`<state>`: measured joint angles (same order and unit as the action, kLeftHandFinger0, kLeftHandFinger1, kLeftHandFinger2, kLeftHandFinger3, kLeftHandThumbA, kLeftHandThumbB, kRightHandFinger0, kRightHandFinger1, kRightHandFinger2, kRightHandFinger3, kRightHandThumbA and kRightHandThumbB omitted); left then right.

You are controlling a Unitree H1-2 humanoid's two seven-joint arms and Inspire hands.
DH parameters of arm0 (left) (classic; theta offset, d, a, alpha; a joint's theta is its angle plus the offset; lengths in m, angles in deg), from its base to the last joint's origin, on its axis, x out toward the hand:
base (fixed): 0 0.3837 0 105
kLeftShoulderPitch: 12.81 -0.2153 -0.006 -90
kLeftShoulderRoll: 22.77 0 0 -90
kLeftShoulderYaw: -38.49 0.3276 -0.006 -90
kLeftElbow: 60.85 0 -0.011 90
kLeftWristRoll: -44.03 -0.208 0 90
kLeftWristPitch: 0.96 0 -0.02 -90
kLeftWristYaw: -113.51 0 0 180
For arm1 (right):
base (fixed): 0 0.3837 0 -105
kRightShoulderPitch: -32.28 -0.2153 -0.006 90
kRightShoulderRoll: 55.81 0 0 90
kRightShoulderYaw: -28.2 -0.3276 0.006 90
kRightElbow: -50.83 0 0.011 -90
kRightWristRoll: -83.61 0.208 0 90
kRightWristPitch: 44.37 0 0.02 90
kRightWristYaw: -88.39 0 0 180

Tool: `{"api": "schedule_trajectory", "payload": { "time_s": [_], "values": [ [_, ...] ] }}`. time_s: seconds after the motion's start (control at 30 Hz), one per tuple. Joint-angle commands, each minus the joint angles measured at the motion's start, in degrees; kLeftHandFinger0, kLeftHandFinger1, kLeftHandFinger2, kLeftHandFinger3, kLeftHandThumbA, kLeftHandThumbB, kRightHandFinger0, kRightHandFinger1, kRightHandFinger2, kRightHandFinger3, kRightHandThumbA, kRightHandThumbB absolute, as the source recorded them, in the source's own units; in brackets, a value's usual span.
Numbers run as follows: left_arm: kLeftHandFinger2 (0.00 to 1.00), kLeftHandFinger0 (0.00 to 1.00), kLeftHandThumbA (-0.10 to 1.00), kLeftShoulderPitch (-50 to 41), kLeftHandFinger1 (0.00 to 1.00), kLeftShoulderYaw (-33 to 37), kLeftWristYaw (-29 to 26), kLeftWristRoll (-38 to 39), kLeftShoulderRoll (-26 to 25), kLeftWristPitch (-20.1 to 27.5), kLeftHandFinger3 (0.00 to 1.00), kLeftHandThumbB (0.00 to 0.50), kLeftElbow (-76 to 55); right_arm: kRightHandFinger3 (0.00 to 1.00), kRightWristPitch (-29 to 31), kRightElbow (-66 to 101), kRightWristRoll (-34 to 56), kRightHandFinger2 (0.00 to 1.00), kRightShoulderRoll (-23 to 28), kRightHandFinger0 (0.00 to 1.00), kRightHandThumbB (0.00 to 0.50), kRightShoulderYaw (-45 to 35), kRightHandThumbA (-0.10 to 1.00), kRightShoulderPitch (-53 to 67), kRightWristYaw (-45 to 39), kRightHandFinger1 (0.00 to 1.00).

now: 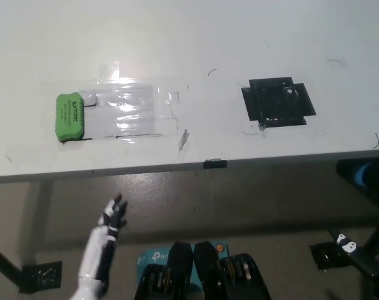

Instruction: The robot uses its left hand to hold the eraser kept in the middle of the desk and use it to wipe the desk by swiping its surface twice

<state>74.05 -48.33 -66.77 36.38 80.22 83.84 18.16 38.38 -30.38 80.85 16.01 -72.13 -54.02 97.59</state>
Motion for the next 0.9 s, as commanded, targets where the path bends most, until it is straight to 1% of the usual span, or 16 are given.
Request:
{"api": "schedule_trajectory", "payload": {
  "time_s": [0.0,0.1,0.13,0.17,0.3,0.33,0.4,0.43,0.47,0.53,0.57,0.67,0.73,0.77,0.8,0.87],
  "values": [
    [1.00,1.00,1.00,4.7,1.00,-2.8,2.8,0.3,-4.9,-8.0,1.00,0.261,-13.2,1.00,0.4,2.1,-0.3,1.00,-0.4,1.00,0.120,0.0,1.00,0.0,1.0,1.00],
    [1.00,1.00,1.00,7.8,1.00,-5.1,3.0,0.5,-7.9,-11.3,1.00,0.239,-17.2,1.00,0.8,2.0,-0.5,1.00,-0.4,1.00,0.092,0.1,1.00,0.5,1.1,1.00],
    [1.00,1.00,1.00,9.1,1.00,-6.1,3.0,0.4,-9.4,-10.6,1.00,0.217,-17.4,1.00,0.8,2.0,-0.7,1.00,-0.7,1.00,0.081,0.1,1.00,0.5,1.3,1.00],
    [1.00,1.00,1.00,12.2,1.00,-8.0,3.0,-0.1,-12.2,-10.3,1.00,0.259,-17.5,1.00,0.6,2.2,-0.5,1.00,-1.0,1.00,0.091,-0.1,1.00,0.2,1.6,1.00],
    [1.00,1.00,1.00,17.6,1.00,-10.1,3.3,0.0,-15.9,-13.9,1.00,0.313,-16.7,1.00,0.5,2.7,0.8,1.00,-1.0,1.00,0.086,-0.3,1.00,0.3,1.2,1.00],
    [1.00,1.00,1.00,19.1,1.00,-9.9,3.2,-1.7,-17.2,-12.9,1.00,0.312,-15.6,1.00,0.3,2.7,0.5,1.00,-1.0,1.00,0.092,-0.2,1.00,0.3,1.3,1.00],
    [1.00,1.00,1.00,20.6,1.00,-9.3,3.5,-3.8,-19.1,-12.9,1.00,0.275,-14.9,1.00,-0.2,3.2,0.3,1.00,-0.7,1.00,0.103,-0.1,1.00,0.5,1.1,1.00],
    [1.00,1.00,1.00,23.8,1.00,-9.0,4.4,-4.3,-21.5,-12.0,1.00,0.193,-12.5,1.00,0.1,2.8,0.1,1.00,-0.6,1.00,0.085,-0.1,1.00,0.6,1.2,1.00],
    [1.00,1.00,1.00,25.8,1.00,-8.6,4.5,-5.3,-22.5,-13.5,1.00,0.254,-11.0,1.00,0.3,2.7,-0.1,1.00,-0.6,1.00,0.081,0.0,1.00,0.5,1.2,1.00],
    [1.00,1.00,1.00,27.7,1.00,-7.3,4.9,-8.0,-24.4,-14.4,1.00,0.276,-9.4,1.00,0.1,2.7,0.2,1.00,-0.6,1.00,0.095,0.0,1.00,0.5,1.1,1.00],
    [1.00,1.00,1.00,30.6,1.00,-4.7,5.9,-12.8,-27.9,-13.5,1.00,0.254,-6.2,1.00,-0.6,3.0,0.0,1.00,-0.8,1.00,0.110,-0.1,1.00,0.4,1.5,1.00],
    [1.00,1.00,1.00,35.7,1.00,1.9,4.9,-24.0,-34.6,-6.6,1.00,0.115,2.2,1.00,-0.6,3.0,0.5,1.00,-0.6,1.00,0.082,-0.1,1.00,0.5,1.1,1.00],
    [1.00,1.00,1.00,39.5,1.00,7.2,3.8,-31.7,-38.4,-3.6,1.00,0.170,7.8,1.00,-0.4,2.6,0.7,1.00,-0.6,1.00,0.105,-0.2,1.00,0.5,1.0,1.00],
    [1.00,1.00,1.00,41.4,1.00,9.8,4.7,-35.3,-39.9,-3.4,1.00,0.254,9.8,1.00,-0.1,2.3,0.7,1.00,-0.6,1.00,0.089,-0.2,1.00,0.4,1.1,1.00],
    [1.00,1.00,1.00,44.8,1.00,14.1,6.3,-41.4,-41.8,-3.7,1.00,0.314,13.3,1.00,0.0,2.2,0.5,1.00,-0.6,1.00,0.073,-0.3,1.00,0.3,1.3,1.00],
    [1.00,1.00,1.00,46.1,1.00,16.1,6.2,-43.1,-42.2,-4.3,1.00,0.330,14.8,1.00,-0.5,2.6,0.3,1.00,-0.7,1.00,0.067,-0.3,1.00,0.6,1.4,1.00]
  ]
}}
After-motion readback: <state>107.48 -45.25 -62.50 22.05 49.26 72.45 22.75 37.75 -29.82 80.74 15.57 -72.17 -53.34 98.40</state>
